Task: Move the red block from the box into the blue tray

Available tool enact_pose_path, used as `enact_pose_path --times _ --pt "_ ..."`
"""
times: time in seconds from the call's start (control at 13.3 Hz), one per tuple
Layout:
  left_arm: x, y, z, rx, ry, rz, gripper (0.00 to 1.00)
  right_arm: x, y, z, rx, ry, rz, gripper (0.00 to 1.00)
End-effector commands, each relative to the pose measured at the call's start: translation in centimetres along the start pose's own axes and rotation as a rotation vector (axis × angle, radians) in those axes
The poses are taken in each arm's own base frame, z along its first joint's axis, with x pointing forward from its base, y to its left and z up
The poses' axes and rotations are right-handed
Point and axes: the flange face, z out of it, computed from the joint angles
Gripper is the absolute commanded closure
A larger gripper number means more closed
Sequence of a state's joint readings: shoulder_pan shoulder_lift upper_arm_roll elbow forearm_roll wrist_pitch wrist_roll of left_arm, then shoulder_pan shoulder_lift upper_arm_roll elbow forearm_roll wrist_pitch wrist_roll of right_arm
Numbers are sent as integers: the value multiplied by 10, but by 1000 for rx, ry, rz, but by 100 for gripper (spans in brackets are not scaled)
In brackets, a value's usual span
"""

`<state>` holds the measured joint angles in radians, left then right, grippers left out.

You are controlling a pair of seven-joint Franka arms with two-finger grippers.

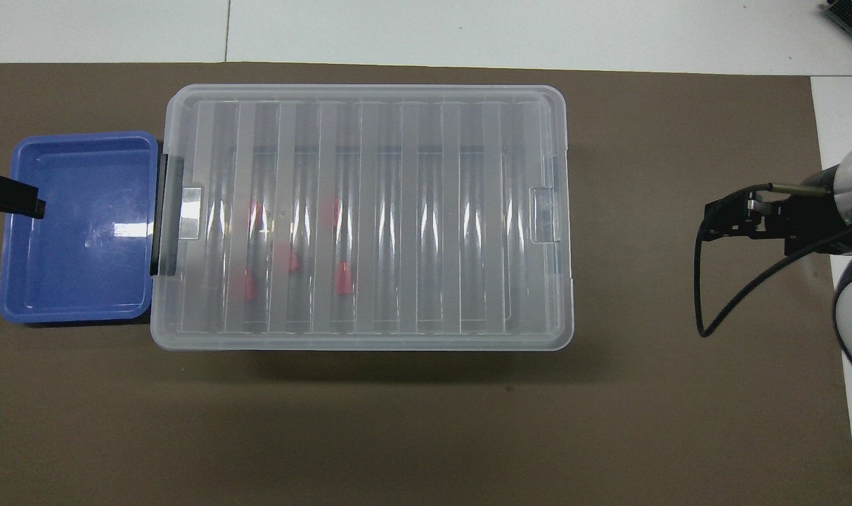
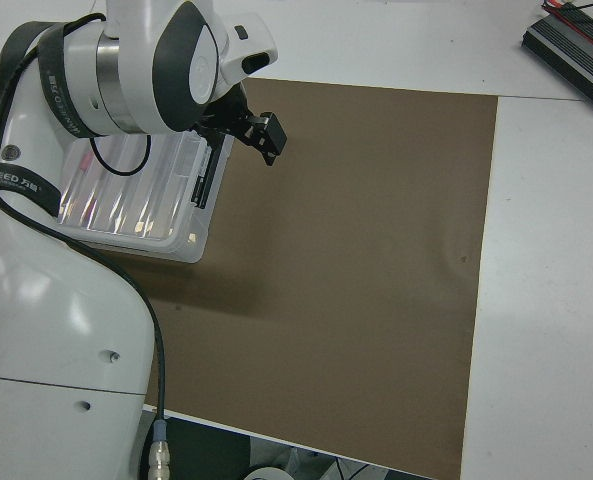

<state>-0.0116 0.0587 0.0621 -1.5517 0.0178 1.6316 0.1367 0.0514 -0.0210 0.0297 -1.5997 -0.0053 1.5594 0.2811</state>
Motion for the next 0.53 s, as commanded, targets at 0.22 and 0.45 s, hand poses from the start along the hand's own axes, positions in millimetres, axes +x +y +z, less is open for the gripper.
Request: enact_pose_path --times 0.22,0.45 --pt "-5 -1 -2 -8 -3 -10 0 -7 4 3 20 10 -17 0" --pt "-5 -1 -2 -8 -3 -8 0 -11 2 12 23 25 -23 0"
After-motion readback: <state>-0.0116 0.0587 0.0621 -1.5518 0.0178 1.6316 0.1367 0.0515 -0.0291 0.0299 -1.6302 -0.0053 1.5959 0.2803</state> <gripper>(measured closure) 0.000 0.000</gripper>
